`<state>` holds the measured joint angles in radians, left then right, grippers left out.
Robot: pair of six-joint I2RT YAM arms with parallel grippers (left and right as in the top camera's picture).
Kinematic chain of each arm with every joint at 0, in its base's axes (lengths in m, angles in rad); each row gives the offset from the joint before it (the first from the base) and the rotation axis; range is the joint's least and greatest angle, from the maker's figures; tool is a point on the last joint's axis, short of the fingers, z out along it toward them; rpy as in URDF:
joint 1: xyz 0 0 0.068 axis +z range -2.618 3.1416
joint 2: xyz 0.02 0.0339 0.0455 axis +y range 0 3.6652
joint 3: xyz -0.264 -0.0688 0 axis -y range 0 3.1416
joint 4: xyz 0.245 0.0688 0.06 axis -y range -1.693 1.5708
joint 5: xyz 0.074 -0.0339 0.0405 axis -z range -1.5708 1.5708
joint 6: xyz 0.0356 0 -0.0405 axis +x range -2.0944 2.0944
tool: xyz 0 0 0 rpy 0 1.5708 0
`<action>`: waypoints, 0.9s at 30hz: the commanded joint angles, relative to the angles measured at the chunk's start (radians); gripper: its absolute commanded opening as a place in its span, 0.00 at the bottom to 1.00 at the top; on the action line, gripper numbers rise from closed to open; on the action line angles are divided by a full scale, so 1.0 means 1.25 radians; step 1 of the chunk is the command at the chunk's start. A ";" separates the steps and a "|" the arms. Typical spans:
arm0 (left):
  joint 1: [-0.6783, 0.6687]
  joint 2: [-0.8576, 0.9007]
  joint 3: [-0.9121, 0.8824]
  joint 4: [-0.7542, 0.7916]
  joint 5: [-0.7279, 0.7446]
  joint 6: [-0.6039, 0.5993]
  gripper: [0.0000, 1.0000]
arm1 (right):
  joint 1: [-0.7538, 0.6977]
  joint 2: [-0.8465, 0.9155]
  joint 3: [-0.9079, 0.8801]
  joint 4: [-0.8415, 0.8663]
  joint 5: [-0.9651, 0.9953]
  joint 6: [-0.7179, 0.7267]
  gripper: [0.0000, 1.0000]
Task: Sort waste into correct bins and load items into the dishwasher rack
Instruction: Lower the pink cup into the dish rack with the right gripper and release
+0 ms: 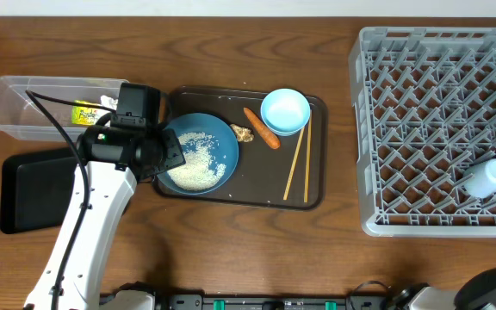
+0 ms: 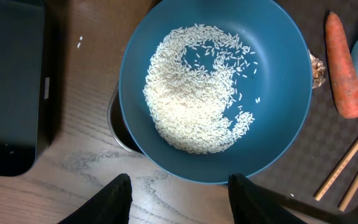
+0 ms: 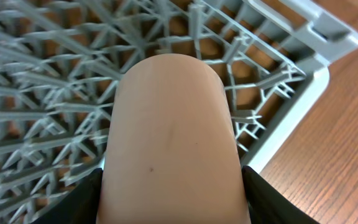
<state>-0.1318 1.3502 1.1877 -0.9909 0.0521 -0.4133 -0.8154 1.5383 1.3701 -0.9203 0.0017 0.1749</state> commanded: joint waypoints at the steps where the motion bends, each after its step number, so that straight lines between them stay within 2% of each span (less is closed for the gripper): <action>1: 0.003 -0.004 0.010 -0.004 -0.012 0.013 0.51 | -0.022 0.030 0.013 0.010 0.043 0.048 0.27; 9: 0.003 -0.004 0.010 -0.016 -0.012 0.013 0.51 | -0.035 0.081 0.013 0.046 0.044 0.052 0.27; 13: 0.003 -0.004 0.010 -0.015 -0.012 0.013 0.51 | -0.035 0.111 0.013 0.056 0.043 0.052 0.35; 17: 0.003 -0.004 0.010 -0.015 -0.012 0.013 0.52 | -0.035 0.133 0.013 0.062 0.038 0.052 0.53; 19: 0.003 -0.004 0.010 -0.015 -0.012 0.013 0.57 | -0.035 0.134 0.013 0.076 0.016 0.052 0.70; 21: 0.003 -0.004 0.010 -0.015 -0.012 0.013 0.60 | -0.035 0.134 0.013 0.083 -0.018 0.052 0.91; 22: 0.003 -0.004 0.010 -0.015 -0.012 0.013 0.61 | -0.035 0.134 0.013 0.085 -0.039 0.052 0.96; 23: 0.003 -0.004 0.010 -0.015 -0.012 0.013 0.61 | -0.035 0.134 0.014 0.087 -0.061 0.051 0.99; 27: 0.003 -0.004 0.010 -0.015 -0.012 0.013 0.62 | -0.032 0.117 0.022 0.093 -0.165 0.051 0.99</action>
<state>-0.1318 1.3502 1.1877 -1.0065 0.0505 -0.4099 -0.8429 1.7081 1.3712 -0.8116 -0.0818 0.2337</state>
